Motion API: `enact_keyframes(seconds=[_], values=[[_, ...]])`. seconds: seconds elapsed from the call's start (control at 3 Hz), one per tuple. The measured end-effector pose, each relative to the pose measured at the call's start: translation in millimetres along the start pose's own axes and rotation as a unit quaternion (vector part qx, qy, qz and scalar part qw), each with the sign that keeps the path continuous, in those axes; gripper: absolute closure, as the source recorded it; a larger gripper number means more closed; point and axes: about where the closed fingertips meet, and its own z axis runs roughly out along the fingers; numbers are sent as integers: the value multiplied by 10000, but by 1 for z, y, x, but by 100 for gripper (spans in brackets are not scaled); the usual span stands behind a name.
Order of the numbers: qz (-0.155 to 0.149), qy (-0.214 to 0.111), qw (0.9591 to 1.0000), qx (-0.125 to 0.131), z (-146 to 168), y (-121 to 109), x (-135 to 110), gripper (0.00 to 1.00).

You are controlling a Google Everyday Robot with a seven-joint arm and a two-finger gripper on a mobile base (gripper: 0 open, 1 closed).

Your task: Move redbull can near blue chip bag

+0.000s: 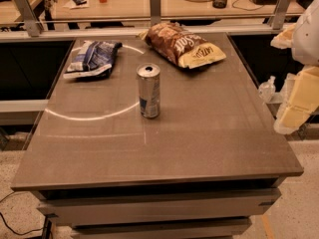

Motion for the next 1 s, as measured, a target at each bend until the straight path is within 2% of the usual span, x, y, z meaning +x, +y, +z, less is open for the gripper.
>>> enact_keyframes(seconds=[0.33, 0.67, 1.0], values=[[0, 0, 10000, 0, 0, 0, 0, 0], [242, -341, 9990, -125, 1, -2, 4, 0], [736, -1186, 9897, -309, 25, -11, 32, 0]])
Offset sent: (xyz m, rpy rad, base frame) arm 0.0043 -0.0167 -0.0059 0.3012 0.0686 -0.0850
